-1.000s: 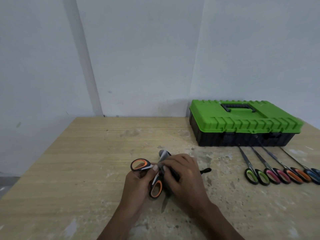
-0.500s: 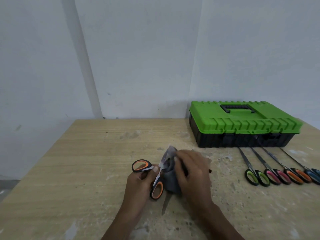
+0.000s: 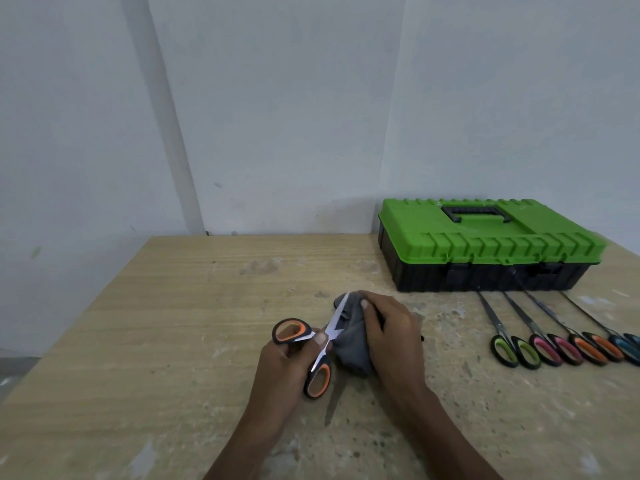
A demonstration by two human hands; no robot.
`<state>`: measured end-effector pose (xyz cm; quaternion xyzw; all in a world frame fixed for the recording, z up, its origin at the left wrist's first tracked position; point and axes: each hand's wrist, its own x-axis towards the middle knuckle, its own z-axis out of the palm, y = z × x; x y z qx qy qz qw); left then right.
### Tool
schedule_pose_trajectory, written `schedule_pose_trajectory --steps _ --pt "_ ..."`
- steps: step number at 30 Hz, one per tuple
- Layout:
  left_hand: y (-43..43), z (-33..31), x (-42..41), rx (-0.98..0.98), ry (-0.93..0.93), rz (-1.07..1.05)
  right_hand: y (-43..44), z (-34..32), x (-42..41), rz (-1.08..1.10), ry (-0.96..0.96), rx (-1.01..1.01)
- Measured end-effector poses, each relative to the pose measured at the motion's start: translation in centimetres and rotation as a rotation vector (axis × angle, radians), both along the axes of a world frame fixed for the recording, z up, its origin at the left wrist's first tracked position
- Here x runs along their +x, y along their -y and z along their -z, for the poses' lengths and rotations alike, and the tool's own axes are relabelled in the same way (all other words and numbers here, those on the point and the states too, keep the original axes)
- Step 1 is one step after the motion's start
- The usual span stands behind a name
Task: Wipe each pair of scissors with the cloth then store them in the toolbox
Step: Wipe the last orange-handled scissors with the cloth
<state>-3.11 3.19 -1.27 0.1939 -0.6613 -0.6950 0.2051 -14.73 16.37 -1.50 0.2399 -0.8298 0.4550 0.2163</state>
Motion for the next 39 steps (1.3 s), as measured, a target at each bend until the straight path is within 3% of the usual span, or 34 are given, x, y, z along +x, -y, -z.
schedule_pose_trajectory --steps 3,7,10,14,18,25,28,33,36,39 --pt "0.0 -0.1 0.0 0.071 -0.019 -0.043 -0.2 -1.0 1.6 -0.075 -0.117 -0.086" --pt "0.2 -0.2 0.2 0.149 -0.033 -0.014 0.4 -1.2 4.0 -0.292 -0.221 0.085" --pt "0.4 -0.2 0.2 0.246 -0.06 -0.032 0.6 -0.7 2.8 -0.218 -0.247 0.143" --pt "0.4 0.2 0.0 0.277 -0.08 -0.042 -0.3 -0.4 1.8 -0.114 -0.218 0.007" --pt "0.4 0.2 -0.1 0.234 -0.093 -0.038 -0.1 -0.6 3.6 -0.184 -0.348 0.096" --pt "0.2 -0.2 0.1 0.263 -0.102 -0.062 0.5 -0.6 3.6 -0.233 -0.298 0.193" --pt "0.2 0.0 -0.1 0.305 -0.114 -0.086 -0.1 -0.7 2.7 -0.133 -0.185 0.055" --pt "0.4 0.0 -0.1 0.368 -0.119 -0.11 -1.7 -2.5 1.9 0.021 0.178 -0.433" --pt "0.5 0.1 -0.2 0.353 -0.112 -0.107 -2.3 -3.6 2.4 0.031 0.123 -0.571" --pt "0.3 0.1 -0.2 0.309 -0.1 -0.105 -1.7 -3.7 4.3 -0.098 0.037 -0.479"
